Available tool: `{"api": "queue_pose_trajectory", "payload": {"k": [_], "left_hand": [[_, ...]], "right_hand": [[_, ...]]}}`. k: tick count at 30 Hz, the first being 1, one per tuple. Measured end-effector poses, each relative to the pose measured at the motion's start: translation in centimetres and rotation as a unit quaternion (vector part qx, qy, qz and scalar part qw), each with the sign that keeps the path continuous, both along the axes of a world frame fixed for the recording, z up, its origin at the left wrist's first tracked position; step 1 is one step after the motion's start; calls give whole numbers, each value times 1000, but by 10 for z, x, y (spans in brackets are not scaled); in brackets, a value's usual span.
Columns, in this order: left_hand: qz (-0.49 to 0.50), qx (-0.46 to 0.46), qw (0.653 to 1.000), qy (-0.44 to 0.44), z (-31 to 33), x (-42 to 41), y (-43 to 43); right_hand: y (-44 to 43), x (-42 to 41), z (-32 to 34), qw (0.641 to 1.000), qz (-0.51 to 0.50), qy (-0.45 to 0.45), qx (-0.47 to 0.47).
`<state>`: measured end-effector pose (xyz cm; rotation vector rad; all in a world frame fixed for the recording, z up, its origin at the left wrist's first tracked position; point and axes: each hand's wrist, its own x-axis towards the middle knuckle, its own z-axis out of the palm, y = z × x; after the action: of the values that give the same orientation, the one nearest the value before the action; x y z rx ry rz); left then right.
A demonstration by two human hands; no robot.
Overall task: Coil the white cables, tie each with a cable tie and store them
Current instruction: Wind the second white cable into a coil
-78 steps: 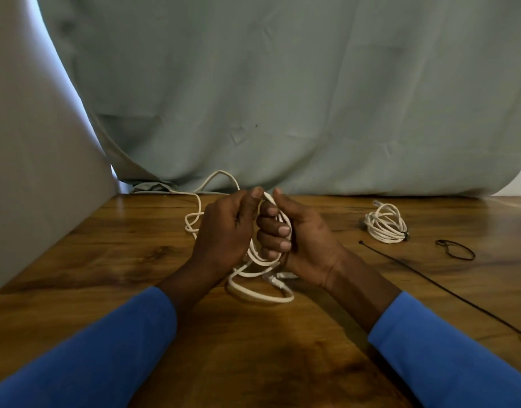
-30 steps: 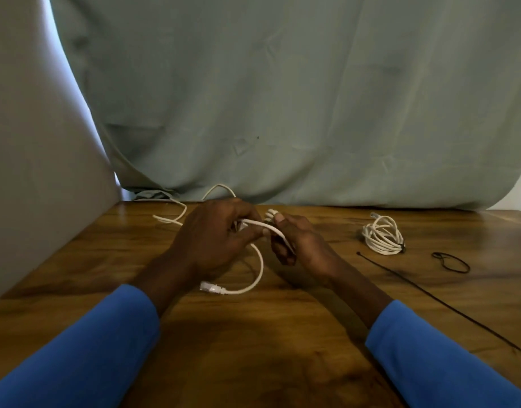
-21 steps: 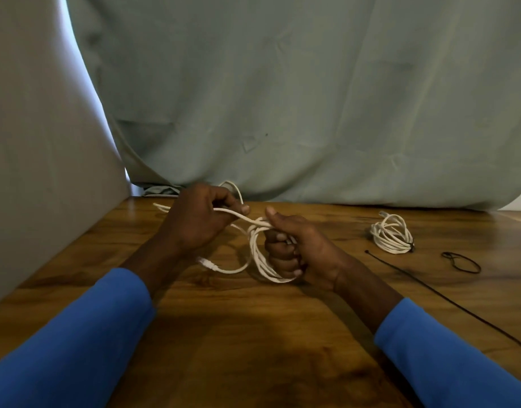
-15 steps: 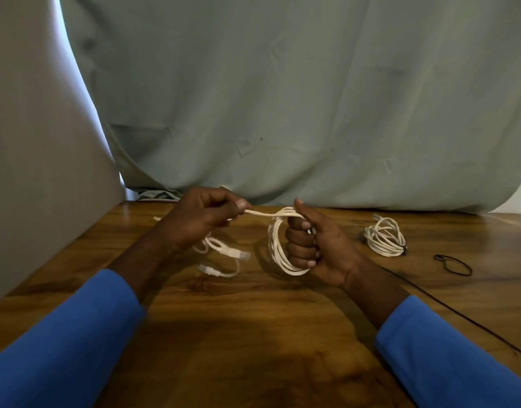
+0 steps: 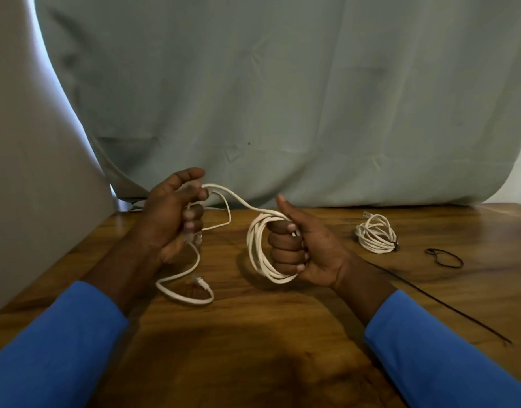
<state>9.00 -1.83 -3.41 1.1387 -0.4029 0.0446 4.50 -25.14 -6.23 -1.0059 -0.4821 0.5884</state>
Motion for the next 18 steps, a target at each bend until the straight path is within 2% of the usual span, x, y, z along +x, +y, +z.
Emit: {"api": "queue_pose_trajectory", "payload": {"k": [2, 5, 7, 10, 12, 14, 18], "left_hand": [[139, 156, 973, -95, -15, 9, -2], [218, 320, 892, -233, -33, 13, -4], [225, 412, 838, -277, -38, 10, -6], [199, 518, 752, -356, -43, 1, -16], [172, 559, 694, -421, -47, -7, -28], [151, 574, 651, -473, -48, -17, -44], [152, 568, 583, -561, -47, -36, -64]], "right_hand": [[-3, -3, 4, 997, 58, 0, 45], [-3, -5, 11, 992, 71, -13, 102], [-3, -5, 15, 989, 7, -22, 147], [-2, -4, 17, 964, -160, 1, 213], [-4, -1, 15, 931, -263, 26, 250], [-7, 4, 13, 901, -343, 26, 265], [-3, 12, 6, 867, -466, -22, 177]]}}
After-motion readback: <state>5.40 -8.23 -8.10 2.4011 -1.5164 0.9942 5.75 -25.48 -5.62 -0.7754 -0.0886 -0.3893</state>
